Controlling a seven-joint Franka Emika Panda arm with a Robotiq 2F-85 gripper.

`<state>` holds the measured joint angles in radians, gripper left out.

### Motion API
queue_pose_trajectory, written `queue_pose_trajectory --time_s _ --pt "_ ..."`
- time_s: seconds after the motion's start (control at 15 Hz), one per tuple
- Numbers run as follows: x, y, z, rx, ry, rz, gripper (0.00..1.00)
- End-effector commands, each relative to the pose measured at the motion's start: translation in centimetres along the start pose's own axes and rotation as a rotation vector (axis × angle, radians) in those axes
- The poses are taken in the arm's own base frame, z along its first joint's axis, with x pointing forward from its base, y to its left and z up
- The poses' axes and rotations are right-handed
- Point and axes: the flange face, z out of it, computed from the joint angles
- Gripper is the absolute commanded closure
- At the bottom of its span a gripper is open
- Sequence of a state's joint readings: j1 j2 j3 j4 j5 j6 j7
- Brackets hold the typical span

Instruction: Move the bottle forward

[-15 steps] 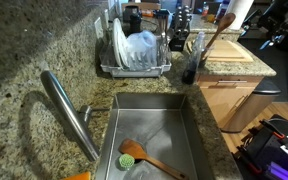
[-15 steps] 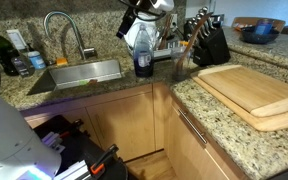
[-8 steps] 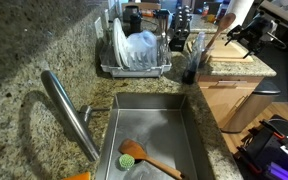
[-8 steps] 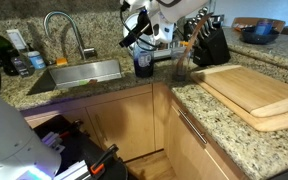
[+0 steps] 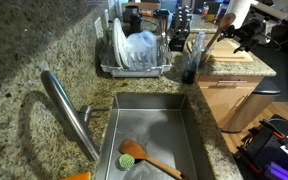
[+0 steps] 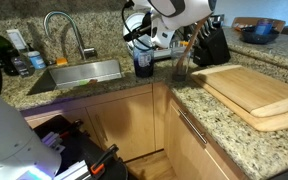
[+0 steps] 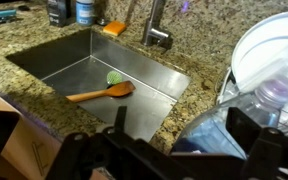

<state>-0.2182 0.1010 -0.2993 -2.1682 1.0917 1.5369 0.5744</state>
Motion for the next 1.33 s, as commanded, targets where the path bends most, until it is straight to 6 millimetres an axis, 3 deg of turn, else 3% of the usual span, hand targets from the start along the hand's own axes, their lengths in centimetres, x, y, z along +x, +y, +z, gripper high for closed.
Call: queue_pose_trajectory --time_s 0.0,0.07,0.33,0.67,0.73,1.0,1.27 --pt "2.9 -0.6 0.1 0.115 -0.022 0.165 0.0" --pt "1.7 -0.4 0.0 0.064 -0.01 0.087 0.0" --pt "3.1 -0.8 1.0 0.079 -0.032 0.157 0.0" --pt "4.2 -2.9 2.3 0.326 -0.105 0.41 0.0" --pt "3.8 -2.5 1.5 0.261 -0.1 0.347 0.0" --pt "4.5 -3.2 2.5 0.319 -0.124 0.428 0.0" --pt "4.9 -3.4 5.0 0.251 -0.172 0.53 0.0"
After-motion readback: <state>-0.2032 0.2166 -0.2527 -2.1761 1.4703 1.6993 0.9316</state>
